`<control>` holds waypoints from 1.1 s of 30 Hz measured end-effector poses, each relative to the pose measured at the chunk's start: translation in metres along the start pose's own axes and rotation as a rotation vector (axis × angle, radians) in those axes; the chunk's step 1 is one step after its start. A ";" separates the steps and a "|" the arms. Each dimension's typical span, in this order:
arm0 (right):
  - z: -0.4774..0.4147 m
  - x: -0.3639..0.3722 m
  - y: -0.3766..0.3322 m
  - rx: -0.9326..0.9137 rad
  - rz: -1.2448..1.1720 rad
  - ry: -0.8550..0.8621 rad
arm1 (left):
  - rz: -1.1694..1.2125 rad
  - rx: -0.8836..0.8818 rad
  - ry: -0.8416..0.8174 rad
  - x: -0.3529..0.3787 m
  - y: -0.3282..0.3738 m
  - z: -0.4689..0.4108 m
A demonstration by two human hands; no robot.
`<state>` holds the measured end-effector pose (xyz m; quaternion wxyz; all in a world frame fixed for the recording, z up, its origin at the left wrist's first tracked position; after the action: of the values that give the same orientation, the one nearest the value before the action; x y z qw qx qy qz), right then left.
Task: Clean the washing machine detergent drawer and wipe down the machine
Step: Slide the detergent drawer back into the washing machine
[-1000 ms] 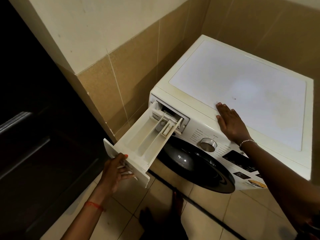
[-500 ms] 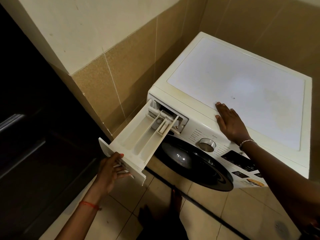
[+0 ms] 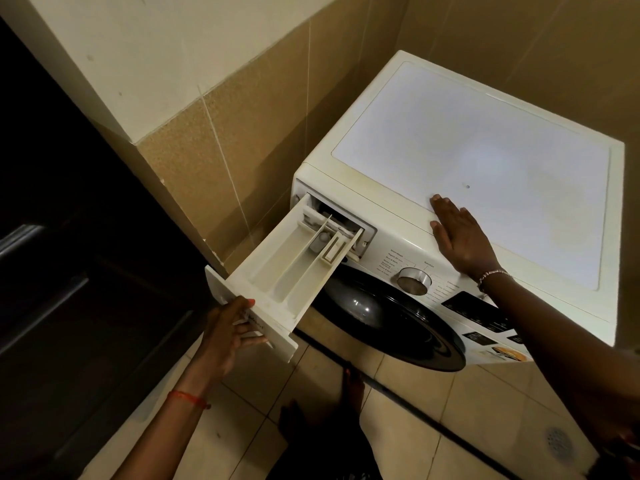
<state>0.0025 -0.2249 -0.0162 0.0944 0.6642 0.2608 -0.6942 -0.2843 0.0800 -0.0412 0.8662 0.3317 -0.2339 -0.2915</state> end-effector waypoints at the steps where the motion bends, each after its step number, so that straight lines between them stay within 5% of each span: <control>1: 0.000 0.000 0.000 0.000 0.001 0.000 | 0.003 0.003 -0.002 0.002 0.001 0.000; 33: -0.002 -0.002 -0.001 -0.007 -0.028 0.008 | 0.040 0.060 -0.011 0.021 -0.014 0.005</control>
<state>0.0042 -0.2236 -0.0141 0.0857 0.6629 0.2730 -0.6919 -0.2767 0.0557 -0.0433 0.8602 0.3513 -0.2537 -0.2688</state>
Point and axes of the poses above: each hand's wrist, its own z-axis away from the middle knuckle, its own x-axis out of the palm, y = z × x, the point moved 1 cm from there along -z, towards the middle knuckle, and after that the axes turned 4 degrees about x, right-handed, at the moved point
